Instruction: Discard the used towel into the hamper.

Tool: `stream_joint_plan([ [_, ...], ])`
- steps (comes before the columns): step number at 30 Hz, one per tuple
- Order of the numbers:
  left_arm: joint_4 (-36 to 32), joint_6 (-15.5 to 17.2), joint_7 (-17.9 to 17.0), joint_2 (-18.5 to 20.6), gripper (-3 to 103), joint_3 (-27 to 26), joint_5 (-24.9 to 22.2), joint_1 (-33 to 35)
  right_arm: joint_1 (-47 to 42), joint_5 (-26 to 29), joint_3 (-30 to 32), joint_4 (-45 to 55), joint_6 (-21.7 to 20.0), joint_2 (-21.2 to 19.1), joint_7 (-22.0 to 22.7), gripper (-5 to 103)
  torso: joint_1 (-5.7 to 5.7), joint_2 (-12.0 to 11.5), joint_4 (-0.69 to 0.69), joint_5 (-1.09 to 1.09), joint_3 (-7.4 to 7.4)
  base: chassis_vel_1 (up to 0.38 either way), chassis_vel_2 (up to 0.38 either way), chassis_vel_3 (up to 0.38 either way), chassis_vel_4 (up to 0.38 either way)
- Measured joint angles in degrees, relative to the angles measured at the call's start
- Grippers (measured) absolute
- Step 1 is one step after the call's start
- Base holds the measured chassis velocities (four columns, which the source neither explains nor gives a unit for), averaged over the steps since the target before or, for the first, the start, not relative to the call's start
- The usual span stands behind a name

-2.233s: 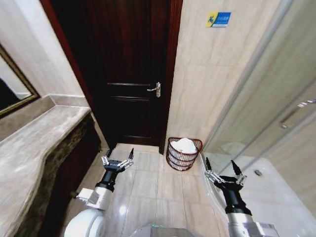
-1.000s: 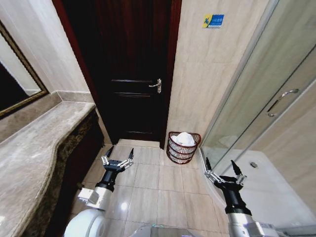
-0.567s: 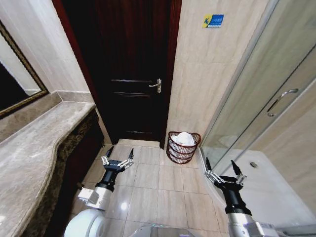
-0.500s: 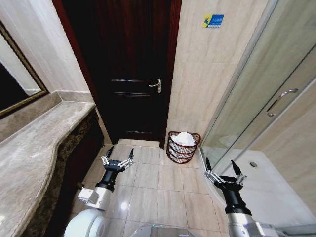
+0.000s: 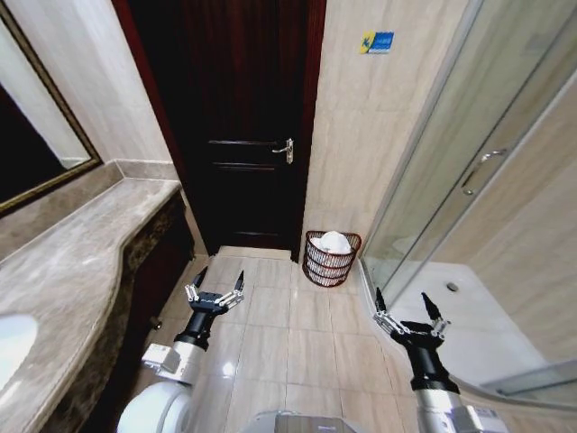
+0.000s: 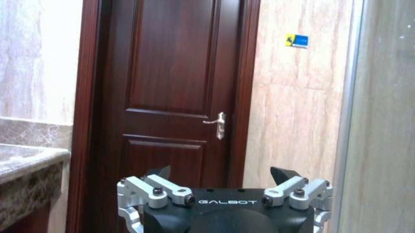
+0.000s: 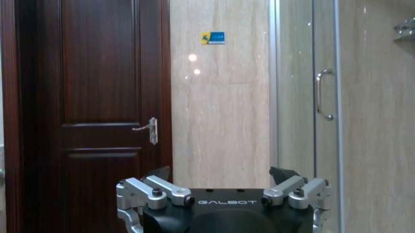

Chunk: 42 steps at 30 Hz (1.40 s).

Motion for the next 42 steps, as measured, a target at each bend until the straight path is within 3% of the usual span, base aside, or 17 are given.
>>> stream_joint_plan([
  [23,0.0,0.0,0.0,0.0,100,0.0,0.0,0.0,0.0,0.0,0.0,0.0,0.0,0.0,0.0,100,0.04,0.0,-0.01,-0.01,0.02,0.066,0.067,-0.055,-0.066],
  [42,0.0,0.0,0.0,0.0,100,0.0,0.0,0.0,0.0,0.0,0.0,0.0,0.0,0.0,0.0,100,0.08,0.0,-0.01,0.02,0.03,0.034,-0.048,-0.040,0.056],
])
